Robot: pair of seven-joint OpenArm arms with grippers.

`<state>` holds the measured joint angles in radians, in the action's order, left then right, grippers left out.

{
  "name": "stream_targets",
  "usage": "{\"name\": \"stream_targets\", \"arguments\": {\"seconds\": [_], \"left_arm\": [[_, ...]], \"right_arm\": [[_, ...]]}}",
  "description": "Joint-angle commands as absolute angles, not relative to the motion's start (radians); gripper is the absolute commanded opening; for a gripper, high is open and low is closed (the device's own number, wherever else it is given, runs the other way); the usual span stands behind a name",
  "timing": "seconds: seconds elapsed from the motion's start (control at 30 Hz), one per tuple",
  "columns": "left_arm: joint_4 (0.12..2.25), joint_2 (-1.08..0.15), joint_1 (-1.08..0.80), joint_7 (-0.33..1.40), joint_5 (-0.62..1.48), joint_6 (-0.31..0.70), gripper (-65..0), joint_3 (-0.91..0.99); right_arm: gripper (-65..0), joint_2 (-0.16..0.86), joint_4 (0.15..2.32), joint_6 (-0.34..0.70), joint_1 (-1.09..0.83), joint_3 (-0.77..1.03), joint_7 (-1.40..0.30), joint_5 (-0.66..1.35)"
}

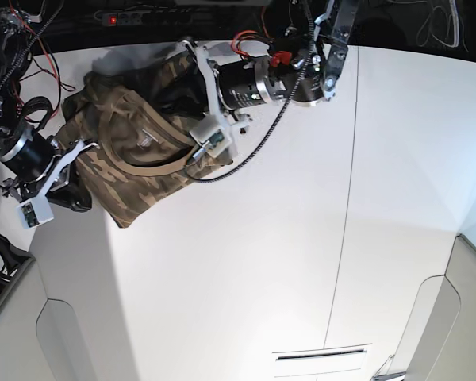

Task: Fold the T-shirt properly
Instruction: 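Fold the right-held end over onto the stack toward the left gripper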

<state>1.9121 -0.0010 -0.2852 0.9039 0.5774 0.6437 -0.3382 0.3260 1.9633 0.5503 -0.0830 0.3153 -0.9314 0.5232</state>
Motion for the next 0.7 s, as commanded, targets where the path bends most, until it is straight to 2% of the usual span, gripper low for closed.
{"name": "stream_targets", "arguments": {"seconds": [0.0, 0.13, 0.27, 0.43, 0.67], "left_arm": [[1.929, 0.004, -0.276, 0.862, 0.555, 0.623, -52.8, -0.368], [1.907, 0.047, -0.245, 0.819, 0.405, 0.559, -52.8, -0.459], [1.823, 0.114, -0.196, 0.800, 0.391, 0.557, -52.8, -0.470], [1.715, 0.133, -0.138, 0.801, 0.392, 0.557, -52.8, -0.470], [1.654, 0.132, -0.134, 0.816, 0.357, 0.557, -52.8, -0.467]], "right_arm": [[-65.0, 0.336, 1.977, 0.550, -0.069, 0.336, -0.905, 0.534], [-65.0, 0.336, 1.934, 0.550, -0.056, 0.358, -0.893, 0.524], [-65.0, 0.335, 1.823, 0.550, -0.007, 0.357, -0.874, 0.565], [-65.0, 0.335, 1.649, 0.559, 0.068, 0.339, -0.871, 0.605], [-65.0, 0.335, 1.452, 0.584, 0.130, 0.179, -0.867, 0.619]]}}
